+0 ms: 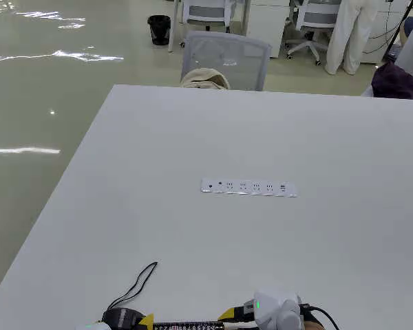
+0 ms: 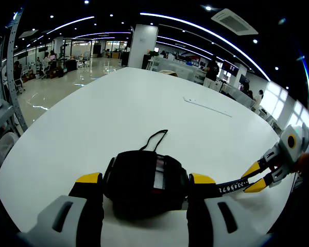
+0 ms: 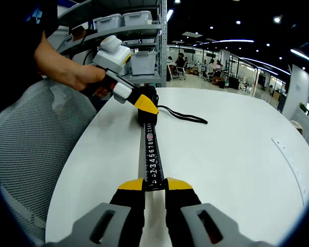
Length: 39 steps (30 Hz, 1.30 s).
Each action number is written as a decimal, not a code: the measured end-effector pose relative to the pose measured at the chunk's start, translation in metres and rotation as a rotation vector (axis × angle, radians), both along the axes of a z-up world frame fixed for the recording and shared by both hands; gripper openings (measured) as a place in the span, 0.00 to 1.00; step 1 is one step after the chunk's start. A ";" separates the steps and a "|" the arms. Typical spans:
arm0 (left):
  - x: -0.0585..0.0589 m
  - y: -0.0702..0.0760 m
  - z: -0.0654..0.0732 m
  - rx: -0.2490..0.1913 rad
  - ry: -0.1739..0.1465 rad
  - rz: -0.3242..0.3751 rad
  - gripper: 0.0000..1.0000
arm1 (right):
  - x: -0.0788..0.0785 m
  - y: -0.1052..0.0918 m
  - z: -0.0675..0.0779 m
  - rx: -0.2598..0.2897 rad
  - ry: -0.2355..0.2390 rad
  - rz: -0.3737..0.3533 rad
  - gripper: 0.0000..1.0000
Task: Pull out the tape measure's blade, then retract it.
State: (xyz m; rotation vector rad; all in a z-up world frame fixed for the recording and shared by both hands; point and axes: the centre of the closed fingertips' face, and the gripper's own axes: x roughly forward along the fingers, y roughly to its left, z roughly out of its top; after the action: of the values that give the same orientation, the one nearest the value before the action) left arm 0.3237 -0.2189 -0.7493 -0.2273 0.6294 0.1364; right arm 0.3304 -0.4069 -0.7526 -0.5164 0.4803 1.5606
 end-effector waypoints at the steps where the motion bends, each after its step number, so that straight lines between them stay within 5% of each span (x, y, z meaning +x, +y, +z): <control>1: 0.000 0.000 0.000 0.000 0.000 0.000 0.62 | 0.000 0.000 0.000 0.000 0.000 0.000 0.13; 39: -0.001 0.000 0.002 -0.007 -0.010 0.005 0.62 | -0.002 0.014 0.001 0.000 0.001 0.012 0.13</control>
State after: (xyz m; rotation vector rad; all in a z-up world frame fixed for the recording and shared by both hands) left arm 0.3232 -0.2190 -0.7477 -0.2364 0.6196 0.1378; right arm 0.3287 -0.3927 -0.7517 -0.5189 0.4786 1.5729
